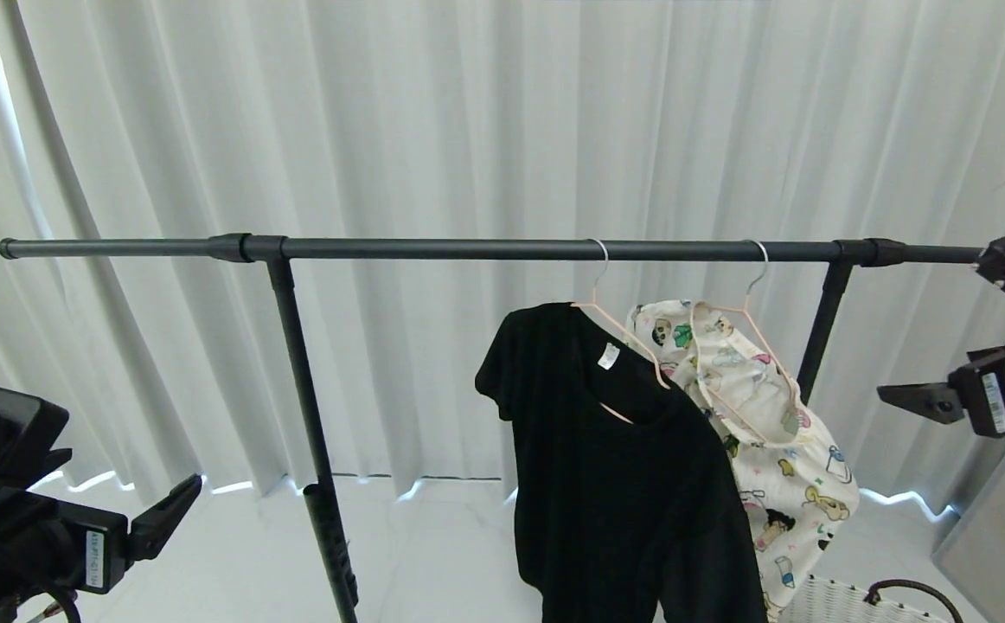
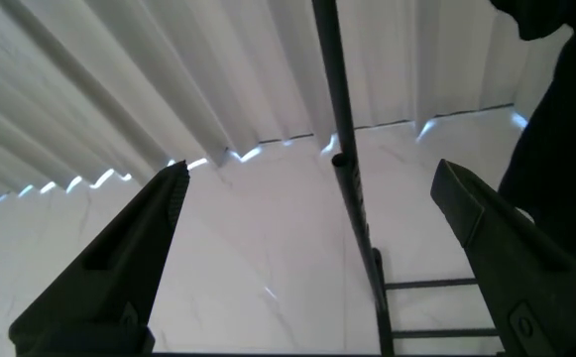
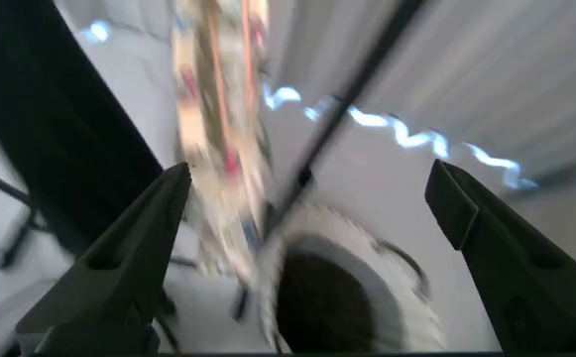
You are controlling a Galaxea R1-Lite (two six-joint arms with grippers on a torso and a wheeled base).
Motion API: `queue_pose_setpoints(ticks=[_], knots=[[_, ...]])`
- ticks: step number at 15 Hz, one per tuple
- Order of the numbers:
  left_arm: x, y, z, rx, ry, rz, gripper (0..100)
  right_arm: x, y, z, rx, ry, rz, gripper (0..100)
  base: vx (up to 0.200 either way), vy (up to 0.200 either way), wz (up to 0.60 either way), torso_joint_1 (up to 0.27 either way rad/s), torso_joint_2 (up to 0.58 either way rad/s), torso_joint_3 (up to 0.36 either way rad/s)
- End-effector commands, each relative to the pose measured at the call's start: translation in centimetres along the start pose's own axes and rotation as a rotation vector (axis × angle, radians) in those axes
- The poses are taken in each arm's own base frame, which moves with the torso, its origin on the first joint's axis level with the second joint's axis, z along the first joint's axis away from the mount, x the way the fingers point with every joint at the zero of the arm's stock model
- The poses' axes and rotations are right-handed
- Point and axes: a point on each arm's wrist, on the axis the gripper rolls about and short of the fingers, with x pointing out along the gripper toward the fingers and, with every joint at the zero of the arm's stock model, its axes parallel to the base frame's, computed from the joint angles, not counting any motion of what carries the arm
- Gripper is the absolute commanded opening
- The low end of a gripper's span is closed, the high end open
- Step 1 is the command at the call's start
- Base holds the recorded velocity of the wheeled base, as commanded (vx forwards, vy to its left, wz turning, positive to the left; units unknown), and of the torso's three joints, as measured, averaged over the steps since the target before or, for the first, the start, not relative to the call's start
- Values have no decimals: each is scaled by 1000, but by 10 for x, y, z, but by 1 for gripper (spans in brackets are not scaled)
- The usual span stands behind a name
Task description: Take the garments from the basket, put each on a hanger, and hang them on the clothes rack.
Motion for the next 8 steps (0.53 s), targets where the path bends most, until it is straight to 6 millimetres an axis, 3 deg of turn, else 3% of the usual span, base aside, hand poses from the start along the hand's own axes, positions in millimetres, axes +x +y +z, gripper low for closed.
queue_pose_setpoints(ticks=[1,8], knots=[[0,1,1,-4,0,13,100,-21,-2,-8,-29,-28,-53,100,-200,0,0,-17,-7,7],[0,4,-4,-15,27,48,100,-11,-14,-29,-111,-20,-148,100,-200,0,0,0,2,7]])
